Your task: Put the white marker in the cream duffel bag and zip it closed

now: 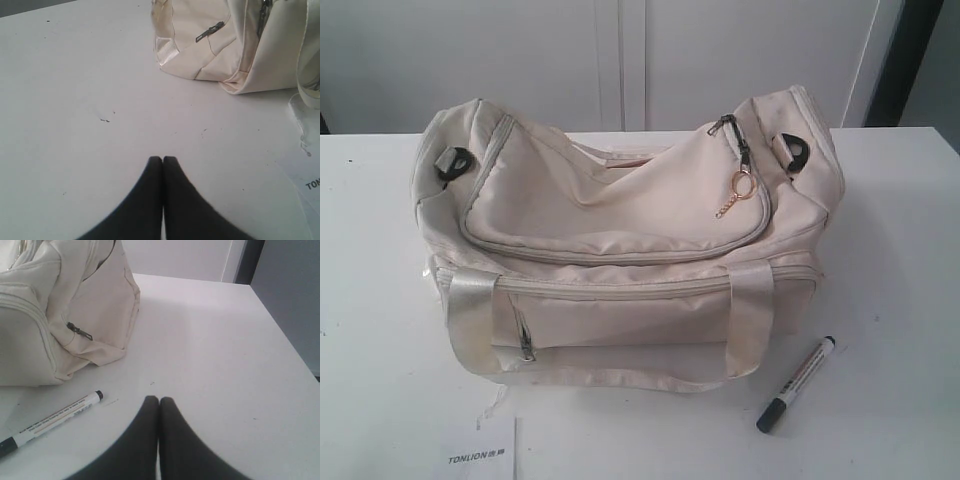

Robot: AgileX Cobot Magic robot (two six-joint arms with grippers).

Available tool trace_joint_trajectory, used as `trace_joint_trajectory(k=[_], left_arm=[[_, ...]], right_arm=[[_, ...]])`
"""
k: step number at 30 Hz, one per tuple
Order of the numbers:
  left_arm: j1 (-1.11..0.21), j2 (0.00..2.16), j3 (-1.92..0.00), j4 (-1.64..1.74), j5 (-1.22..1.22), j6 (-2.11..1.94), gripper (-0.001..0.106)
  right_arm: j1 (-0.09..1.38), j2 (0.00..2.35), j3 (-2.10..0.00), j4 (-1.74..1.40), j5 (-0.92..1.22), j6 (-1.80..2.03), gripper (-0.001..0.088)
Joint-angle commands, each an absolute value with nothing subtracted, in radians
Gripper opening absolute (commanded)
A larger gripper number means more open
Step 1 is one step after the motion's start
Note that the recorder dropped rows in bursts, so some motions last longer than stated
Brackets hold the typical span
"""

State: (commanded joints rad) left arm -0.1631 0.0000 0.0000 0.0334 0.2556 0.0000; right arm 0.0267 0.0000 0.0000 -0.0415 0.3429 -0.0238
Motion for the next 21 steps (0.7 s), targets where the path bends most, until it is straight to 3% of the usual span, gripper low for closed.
trace_joint_trajectory(k=[12,21], left_arm=[[-0.163,0.000,0.000,0.033,0.256,0.000,0.000],[-0.163,0.000,0.000,0.033,0.256,0.000,0.000]], right_arm=[[0.027,0.000,0.000,-0.041,0.330,-0.024,0.0000],[0.027,0.000,0.000,-0.041,-0.029,-0.024,0.0000]])
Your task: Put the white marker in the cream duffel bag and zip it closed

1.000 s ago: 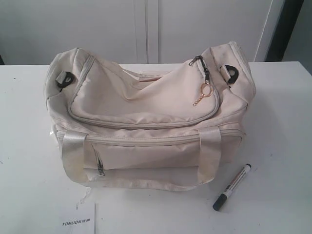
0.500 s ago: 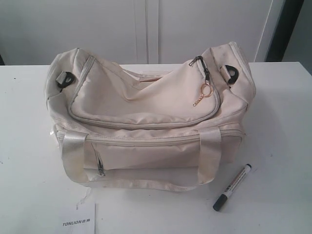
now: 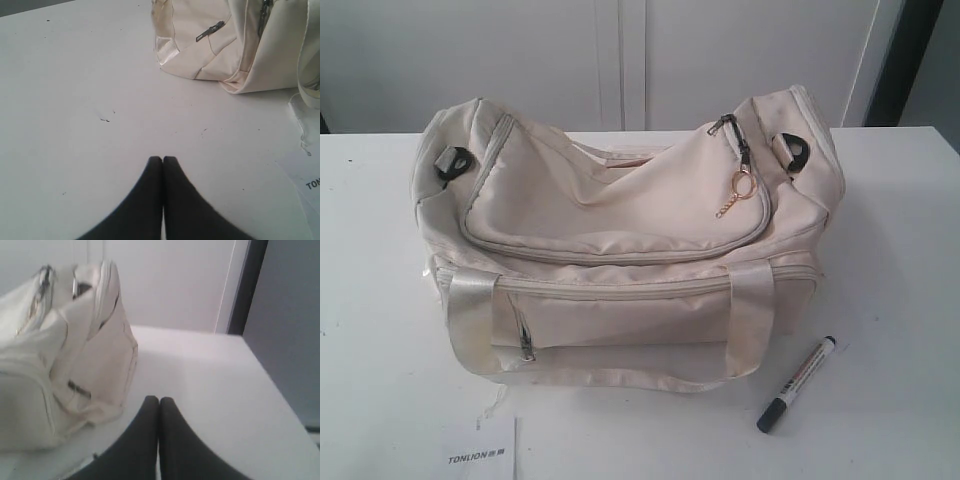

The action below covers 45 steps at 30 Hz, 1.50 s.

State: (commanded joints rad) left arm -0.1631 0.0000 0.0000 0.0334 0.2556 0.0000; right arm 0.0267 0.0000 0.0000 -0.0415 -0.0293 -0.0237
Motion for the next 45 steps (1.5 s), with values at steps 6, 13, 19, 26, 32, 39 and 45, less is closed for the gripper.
trace_joint_trajectory(k=[6,13,19,26,32,39,45], left_arm=[[-0.163,0.000,0.000,0.033,0.256,0.000,0.000],[-0.163,0.000,0.000,0.033,0.256,0.000,0.000],[-0.163,0.000,0.000,0.033,0.256,0.000,0.000],[-0.163,0.000,0.000,0.033,0.256,0.000,0.000],[-0.163,0.000,0.000,0.033,0.256,0.000,0.000],[-0.163,0.000,0.000,0.033,0.256,0.000,0.000],[-0.163,0.000,0.000,0.033,0.256,0.000,0.000]], right_arm=[[0.027,0.000,0.000,-0.041,-0.220,-0.024,0.0000],[0.027,0.000,0.000,-0.041,-0.333,-0.024,0.0000],[0.027,0.000,0.000,-0.041,-0.342,-0.024,0.0000],[0.027,0.000,0.000,-0.041,-0.334,-0.024,0.0000],[0.027,0.000,-0.095,-0.041,-0.143,-0.037,0.0000],[0.027,0.086,-0.251,-0.041,0.013,-0.050,0.0000],[0.027,0.205,-0.353,-0.041,0.119,-0.046,0.0000]])
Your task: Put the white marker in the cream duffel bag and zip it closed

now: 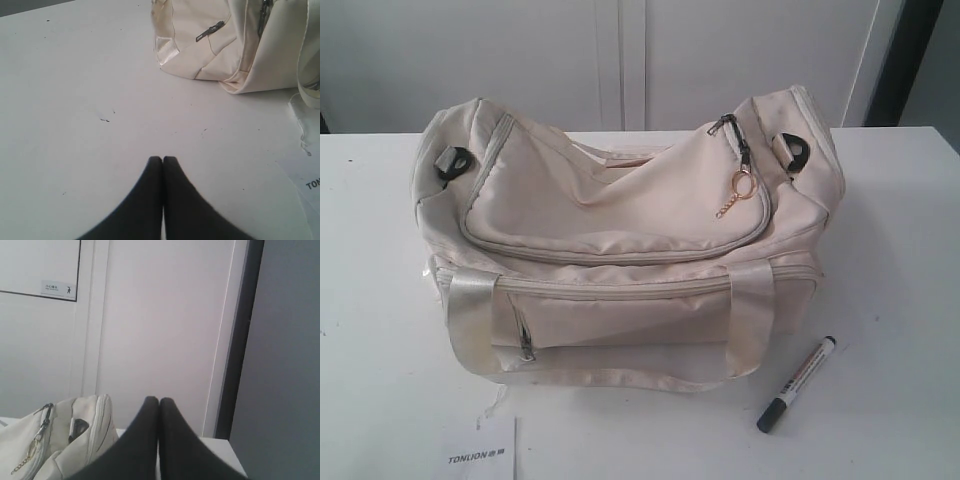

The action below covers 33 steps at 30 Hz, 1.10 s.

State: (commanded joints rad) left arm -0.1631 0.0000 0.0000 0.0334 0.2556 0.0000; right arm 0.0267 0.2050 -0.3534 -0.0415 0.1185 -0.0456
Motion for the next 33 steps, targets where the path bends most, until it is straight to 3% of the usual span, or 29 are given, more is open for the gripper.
trace_joint_trajectory(k=[22,33], left_arm=[[-0.163,0.000,0.000,0.033,0.256,0.000,0.000],[-0.163,0.000,0.000,0.033,0.256,0.000,0.000]], right_arm=[[0.027,0.742,-0.776,0.012,0.606,-0.041,0.0000],[0.027,0.856,-0.801,0.035,0.597,-0.029,0.0000]])
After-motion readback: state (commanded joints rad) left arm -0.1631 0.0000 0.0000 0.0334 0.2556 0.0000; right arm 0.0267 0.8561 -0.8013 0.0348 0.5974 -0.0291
